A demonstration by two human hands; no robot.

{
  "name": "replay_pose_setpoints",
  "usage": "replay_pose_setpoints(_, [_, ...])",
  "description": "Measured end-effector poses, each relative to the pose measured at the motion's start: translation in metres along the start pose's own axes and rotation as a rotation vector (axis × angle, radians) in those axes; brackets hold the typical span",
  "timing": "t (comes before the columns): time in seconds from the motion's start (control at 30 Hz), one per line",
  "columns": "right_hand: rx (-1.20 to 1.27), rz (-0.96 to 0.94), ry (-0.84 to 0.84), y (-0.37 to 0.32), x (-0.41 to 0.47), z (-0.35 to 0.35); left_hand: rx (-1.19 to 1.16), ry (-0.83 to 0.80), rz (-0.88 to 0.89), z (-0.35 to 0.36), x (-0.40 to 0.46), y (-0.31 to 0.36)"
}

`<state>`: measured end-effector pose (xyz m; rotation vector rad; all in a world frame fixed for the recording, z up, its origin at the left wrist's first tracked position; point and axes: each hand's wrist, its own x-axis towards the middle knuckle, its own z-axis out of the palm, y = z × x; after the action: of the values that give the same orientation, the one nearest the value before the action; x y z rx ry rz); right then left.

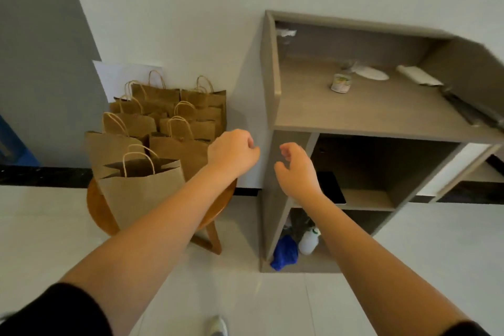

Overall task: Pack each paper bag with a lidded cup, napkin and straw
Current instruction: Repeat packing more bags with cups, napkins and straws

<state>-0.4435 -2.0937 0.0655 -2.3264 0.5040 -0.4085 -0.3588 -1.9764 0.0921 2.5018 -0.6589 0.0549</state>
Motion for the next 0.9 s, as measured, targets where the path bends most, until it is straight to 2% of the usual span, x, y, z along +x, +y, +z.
replay_pose_setpoints(0.13, [0.035,-0.017,0.090,0.004,0.032,-0.039,-0.044,0.047,0.110,-0.009,0.040,0.046])
replay_pose_setpoints(0.27, [0.021,-0.060,0.140,0.007,0.086,-0.068,-0.081,0.166,0.194,-0.017,0.096,0.081])
replay_pose_setpoints(0.57, [0.026,-0.169,0.225,-0.005,0.233,-0.100,-0.029,0.189,0.163,-0.026,0.237,0.105])
replay_pose_setpoints(0.9, [0.096,-0.192,0.158,0.009,0.371,-0.080,0.018,0.159,0.149,0.000,0.351,0.104])
